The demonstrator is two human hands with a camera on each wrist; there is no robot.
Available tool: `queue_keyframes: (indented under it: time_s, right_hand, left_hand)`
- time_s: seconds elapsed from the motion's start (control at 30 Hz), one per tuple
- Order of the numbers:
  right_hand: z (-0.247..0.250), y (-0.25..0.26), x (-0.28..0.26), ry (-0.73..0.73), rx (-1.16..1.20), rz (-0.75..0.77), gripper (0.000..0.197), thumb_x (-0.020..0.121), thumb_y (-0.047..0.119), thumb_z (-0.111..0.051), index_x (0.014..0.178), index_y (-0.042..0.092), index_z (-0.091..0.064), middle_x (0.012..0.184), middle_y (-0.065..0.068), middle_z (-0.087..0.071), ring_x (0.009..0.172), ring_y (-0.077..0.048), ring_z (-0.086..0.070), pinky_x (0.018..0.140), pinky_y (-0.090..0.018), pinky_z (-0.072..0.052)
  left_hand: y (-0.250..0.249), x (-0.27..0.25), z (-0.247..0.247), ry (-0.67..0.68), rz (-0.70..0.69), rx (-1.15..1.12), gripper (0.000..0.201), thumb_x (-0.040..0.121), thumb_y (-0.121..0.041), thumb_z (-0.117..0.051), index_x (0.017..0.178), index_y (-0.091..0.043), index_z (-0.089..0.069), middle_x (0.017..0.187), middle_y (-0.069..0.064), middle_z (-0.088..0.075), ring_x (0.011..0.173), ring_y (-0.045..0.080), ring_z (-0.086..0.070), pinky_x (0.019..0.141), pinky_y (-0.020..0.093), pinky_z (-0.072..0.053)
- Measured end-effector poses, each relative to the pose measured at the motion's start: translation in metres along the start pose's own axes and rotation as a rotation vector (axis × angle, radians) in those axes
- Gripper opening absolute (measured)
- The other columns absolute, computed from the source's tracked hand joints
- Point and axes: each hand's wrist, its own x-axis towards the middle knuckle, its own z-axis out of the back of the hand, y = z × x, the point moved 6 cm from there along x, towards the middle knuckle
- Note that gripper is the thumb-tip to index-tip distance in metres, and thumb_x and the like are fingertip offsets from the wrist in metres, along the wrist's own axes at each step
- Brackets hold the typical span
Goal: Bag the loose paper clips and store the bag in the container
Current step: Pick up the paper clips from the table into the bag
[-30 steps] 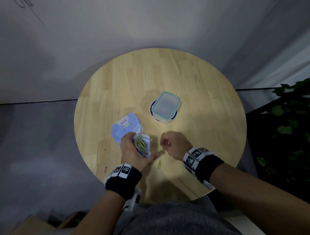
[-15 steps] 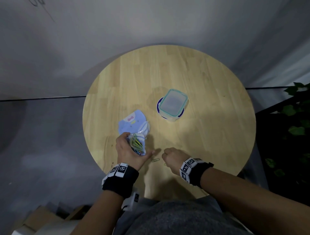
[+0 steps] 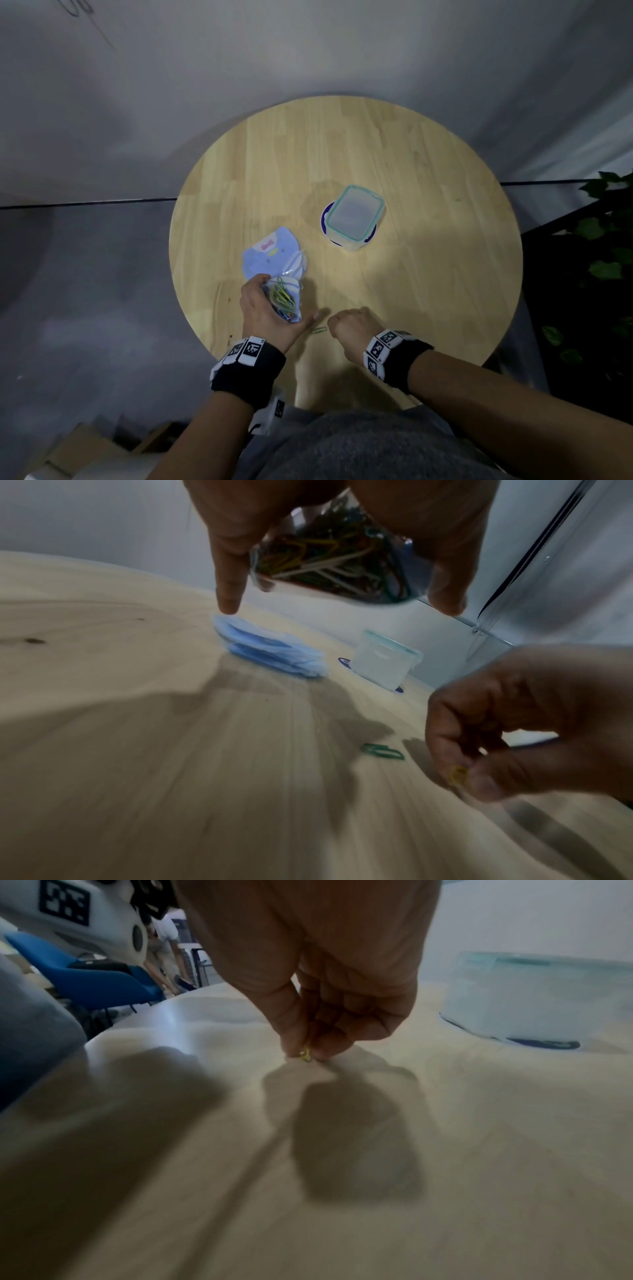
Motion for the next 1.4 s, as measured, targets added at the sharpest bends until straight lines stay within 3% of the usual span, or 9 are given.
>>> queue_keyframes:
  time_s: [0.33,0.67,0.8,0.9,0.97,1.13,1.23,1.3,1.4]
  right_hand:
    - [0.008,0.022,0.025,-0.027,0.054,0.022,0.046,0.086,0.001,-0.047,0.132,0.010,-0.044,0.126,-0.014,-0.056,0.117,-0.034,-0.052,0.097,-0.043,-0.042]
    - [0.010,0.018,0.019,-0.022,0.065,-0.038,0.035,0.083,0.015,-0.057,0.118,0.013,-0.054,0.118,-0.010,-0.060,0.111,-0.033,-0.056,0.091,-0.043,-0.045]
    - [0.047,-0.013,-0.002,-0.305,0.525,-0.173,0.010,0.077,0.015,-0.059,0.086,0.017,-0.062,0.087,-0.008,-0.069,0.084,-0.032,-0.064,0.073,-0.032,-0.048]
    - [0.093,-0.030,-0.020,-0.635,0.896,-0.232,0.013,0.070,0.004,-0.067,0.071,0.016,-0.061,0.064,-0.001,-0.061,0.059,-0.014,-0.055,0.062,-0.027,-0.047]
    - [0.122,-0.024,-0.026,-0.717,1.002,-0.174,0.013,0.068,0.002,-0.069,0.069,0.012,-0.062,0.061,0.000,-0.060,0.056,-0.011,-0.052,0.061,-0.029,-0.048]
    - [0.159,-0.011,-0.034,-0.706,0.919,-0.158,0.003,0.074,0.017,-0.071,0.074,0.014,-0.071,0.069,0.001,-0.068,0.063,-0.011,-0.059,0.064,-0.028,-0.050]
    - [0.171,-0.022,-0.051,-0.884,0.949,-0.146,0.013,0.082,0.025,-0.066,0.078,0.015,-0.072,0.071,0.003,-0.065,0.063,-0.008,-0.055,0.063,-0.026,-0.045]
    - [0.172,-0.029,-0.059,-0.944,0.958,-0.107,0.019,0.082,0.033,-0.061,0.092,0.021,-0.072,0.089,0.005,-0.061,0.082,-0.008,-0.058,0.075,-0.023,-0.046]
    - [0.158,-0.032,-0.057,-0.776,0.863,-0.123,0.051,0.070,0.046,-0.067,0.119,0.032,-0.060,0.127,0.001,-0.047,0.118,-0.011,-0.049,0.100,-0.026,-0.042]
  left_hand:
    - [0.009,0.004,0.013,-0.016,0.035,-0.008,0.101,0.037,-0.041,-0.092,0.119,-0.013,-0.038,0.109,-0.002,-0.037,0.102,0.022,-0.048,0.085,0.026,-0.039]
    - [0.005,-0.002,0.014,-0.008,0.051,-0.007,0.103,0.035,-0.058,-0.080,0.118,-0.012,-0.039,0.106,-0.003,-0.038,0.100,0.020,-0.048,0.085,0.027,-0.039]
    - [-0.006,0.001,0.009,-0.016,0.031,-0.023,0.104,0.035,-0.053,-0.083,0.118,-0.010,-0.040,0.108,-0.003,-0.036,0.100,0.018,-0.047,0.085,0.025,-0.039]
    - [-0.022,0.004,0.005,-0.024,0.003,-0.041,0.097,0.038,-0.029,-0.093,0.117,-0.006,-0.042,0.105,-0.003,-0.036,0.097,0.020,-0.048,0.080,0.007,-0.033]
    - [-0.033,0.008,0.000,-0.012,0.009,-0.055,0.096,0.040,-0.024,-0.093,0.119,-0.006,-0.042,0.106,-0.003,-0.037,0.099,0.021,-0.048,0.077,0.001,-0.031]
    - [-0.072,0.020,-0.007,0.033,0.027,-0.117,0.102,0.044,-0.034,-0.089,0.128,-0.013,-0.033,0.119,-0.002,-0.038,0.114,0.021,-0.047,0.078,0.023,-0.043]
    - [-0.094,0.027,-0.003,-0.007,0.001,-0.179,0.098,0.040,-0.050,-0.077,0.122,-0.021,-0.032,0.114,-0.006,-0.035,0.110,0.026,-0.049,0.081,0.036,-0.051]
    - [-0.107,0.028,-0.002,-0.045,-0.019,-0.204,0.094,0.041,-0.053,-0.069,0.121,-0.017,-0.035,0.112,-0.006,-0.036,0.108,0.026,-0.049,0.078,0.035,-0.049]
    - [-0.124,0.027,-0.005,-0.073,-0.030,-0.203,0.082,0.055,-0.036,-0.067,0.126,-0.008,-0.037,0.118,0.003,-0.037,0.112,0.028,-0.043,0.082,0.035,-0.044]
